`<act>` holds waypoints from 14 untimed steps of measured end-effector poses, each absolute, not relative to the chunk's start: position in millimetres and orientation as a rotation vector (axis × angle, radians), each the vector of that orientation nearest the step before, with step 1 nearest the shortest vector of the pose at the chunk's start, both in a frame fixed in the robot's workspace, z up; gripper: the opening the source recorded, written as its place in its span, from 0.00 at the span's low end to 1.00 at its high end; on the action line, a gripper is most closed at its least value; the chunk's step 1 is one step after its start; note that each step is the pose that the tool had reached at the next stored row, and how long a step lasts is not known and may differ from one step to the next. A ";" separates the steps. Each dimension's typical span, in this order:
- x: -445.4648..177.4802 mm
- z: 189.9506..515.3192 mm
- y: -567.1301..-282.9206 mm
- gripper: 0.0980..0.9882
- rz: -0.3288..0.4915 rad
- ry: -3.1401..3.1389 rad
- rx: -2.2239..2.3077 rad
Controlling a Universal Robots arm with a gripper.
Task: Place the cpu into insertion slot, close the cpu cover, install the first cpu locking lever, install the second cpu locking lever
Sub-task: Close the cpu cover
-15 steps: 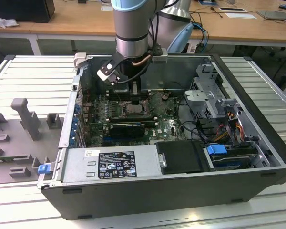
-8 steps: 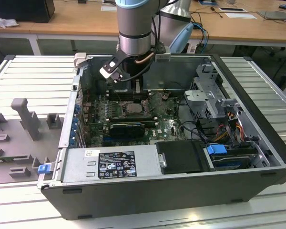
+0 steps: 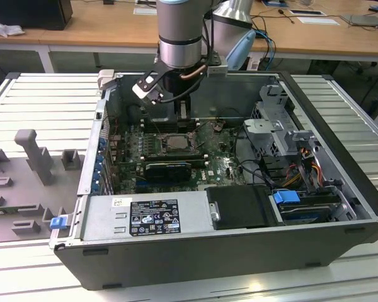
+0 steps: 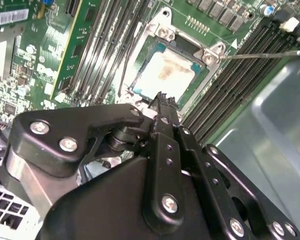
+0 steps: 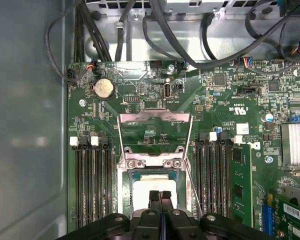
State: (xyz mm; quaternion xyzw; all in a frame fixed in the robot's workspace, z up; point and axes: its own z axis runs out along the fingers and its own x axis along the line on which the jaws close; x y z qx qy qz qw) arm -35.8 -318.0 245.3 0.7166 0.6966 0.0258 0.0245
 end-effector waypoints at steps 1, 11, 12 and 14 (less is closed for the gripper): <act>-35.8 249.8 -317.9 0.01 0.080 2.155 2.217; -17.4 262.9 -317.9 0.01 0.079 2.155 2.217; -12.8 262.9 -317.9 0.01 0.078 2.155 2.218; -4.7 263.0 -318.0 0.01 0.077 2.156 2.218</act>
